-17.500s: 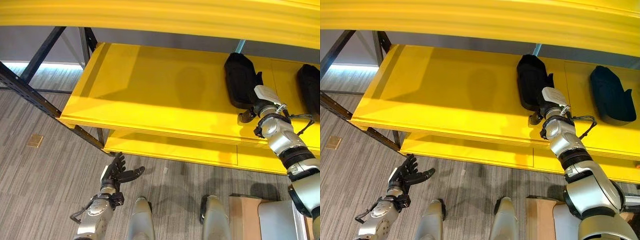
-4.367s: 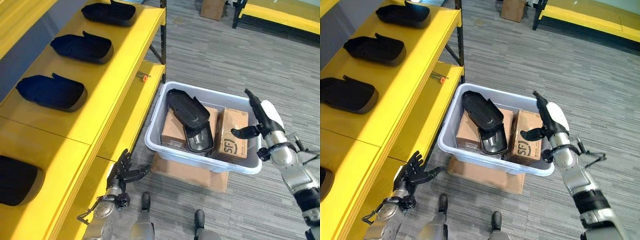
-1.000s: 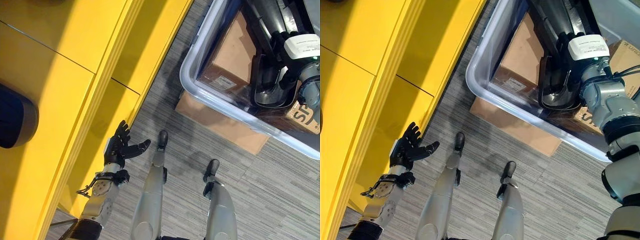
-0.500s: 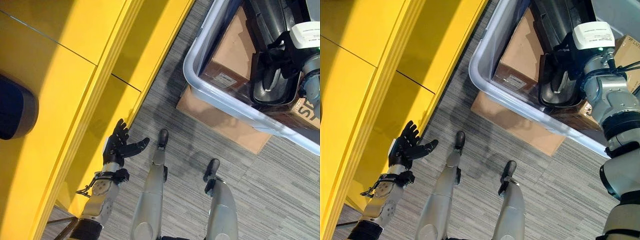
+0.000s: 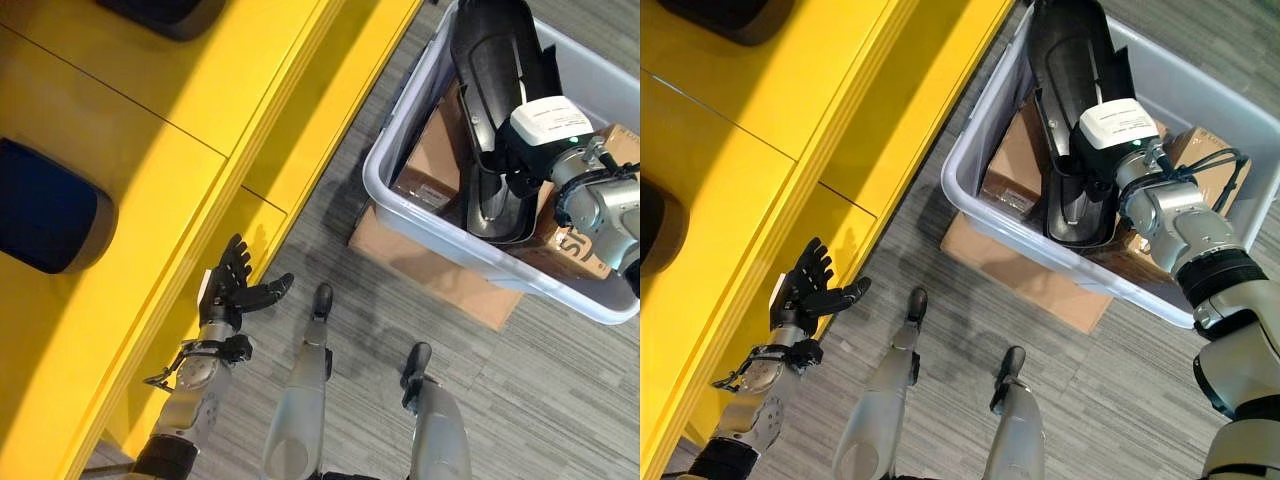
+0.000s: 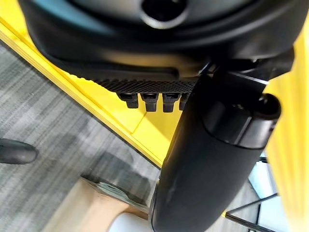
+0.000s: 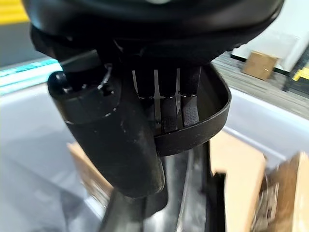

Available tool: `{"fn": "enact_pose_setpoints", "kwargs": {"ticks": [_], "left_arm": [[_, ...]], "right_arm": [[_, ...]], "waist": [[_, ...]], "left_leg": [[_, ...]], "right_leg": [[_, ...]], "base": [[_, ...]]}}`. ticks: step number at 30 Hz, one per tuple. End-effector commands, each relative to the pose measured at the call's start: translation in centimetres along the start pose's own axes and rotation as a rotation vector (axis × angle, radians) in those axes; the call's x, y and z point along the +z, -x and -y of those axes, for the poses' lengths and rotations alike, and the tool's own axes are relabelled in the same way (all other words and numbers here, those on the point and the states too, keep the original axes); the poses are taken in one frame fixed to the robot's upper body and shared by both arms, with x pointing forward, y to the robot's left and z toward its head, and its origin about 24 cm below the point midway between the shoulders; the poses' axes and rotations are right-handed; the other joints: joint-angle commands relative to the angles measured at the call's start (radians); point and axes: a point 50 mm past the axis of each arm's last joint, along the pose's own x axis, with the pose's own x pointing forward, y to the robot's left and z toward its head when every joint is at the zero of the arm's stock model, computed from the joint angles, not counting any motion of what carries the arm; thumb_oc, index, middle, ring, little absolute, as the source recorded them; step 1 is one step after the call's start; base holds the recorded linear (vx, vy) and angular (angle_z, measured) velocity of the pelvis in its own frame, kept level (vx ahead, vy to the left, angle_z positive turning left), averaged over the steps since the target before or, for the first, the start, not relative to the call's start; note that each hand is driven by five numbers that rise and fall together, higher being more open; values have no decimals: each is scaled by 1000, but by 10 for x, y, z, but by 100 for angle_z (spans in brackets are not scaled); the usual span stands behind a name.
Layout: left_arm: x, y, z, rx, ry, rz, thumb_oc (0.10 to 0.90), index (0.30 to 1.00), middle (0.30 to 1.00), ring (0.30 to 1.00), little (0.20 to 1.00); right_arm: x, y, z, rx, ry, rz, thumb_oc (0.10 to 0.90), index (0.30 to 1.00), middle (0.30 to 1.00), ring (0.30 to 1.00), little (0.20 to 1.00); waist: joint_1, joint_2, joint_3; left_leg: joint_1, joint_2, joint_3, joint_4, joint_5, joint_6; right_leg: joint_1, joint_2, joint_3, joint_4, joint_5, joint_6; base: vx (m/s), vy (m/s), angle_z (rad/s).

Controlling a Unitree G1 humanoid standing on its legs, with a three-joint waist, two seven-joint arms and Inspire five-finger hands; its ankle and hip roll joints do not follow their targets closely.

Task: Move parts from the plastic box to the shelf.

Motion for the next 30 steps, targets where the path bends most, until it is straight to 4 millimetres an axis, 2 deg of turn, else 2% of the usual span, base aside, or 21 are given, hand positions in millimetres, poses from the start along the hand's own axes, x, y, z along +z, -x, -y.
{"fn": "enact_pose_setpoints", "kwargs": {"ticks": [1, 9, 18, 27, 30], "left_arm": [[14, 4, -5, -27, -20, 88, 900, 1000, 1000, 1000, 1000], [7, 12, -18, -14, -47, 46, 900, 1000, 1000, 1000, 1000], [-2, 20, -27, 12, -58, 5, 900, 1000, 1000, 1000, 1000], [-6, 26, -34, 22, -75, -23, 900, 1000, 1000, 1000, 1000], [-9, 32, -40, 37, -79, -39, 900, 1000, 1000, 1000, 1000]], "right_arm": [[-20, 3, 41, -177, -8, -59, 400, 300, 300, 300, 300], [-23, 16, 36, -179, -32, -36, 400, 300, 300, 300, 300], [-21, 30, 27, -194, -118, -16, 400, 300, 300, 300, 300], [-4, 35, 15, -150, -267, 54, 400, 300, 300, 300, 300], [8, 38, 13, -111, -351, 119, 400, 300, 300, 300, 300]], "waist": [[-1, -57, -136], [-11, -97, -219], [-29, -124, -304], [-39, -130, -364], [-48, -128, -389]], "left_leg": [[-15, 72, -13, 57, -115, -45], [56, 89, -8, 6, -99, -46], [123, 103, 12, -23, -101, -49], [210, 120, 35, -18, -120, -53], [242, 133, 36, -9, -124, -57]], "right_leg": [[127, 9, -1, -107, -7, -22], [207, 8, -7, -183, 39, -9], [264, 2, 4, -228, 76, 5], [332, -3, 21, -217, 57, 5], [354, 8, 35, -190, 21, -5]], "base": [[0, 0, 0], [8, -1, 2], [11, 6, -4], [7, 2, -11], [-16, -22, -2]]}}
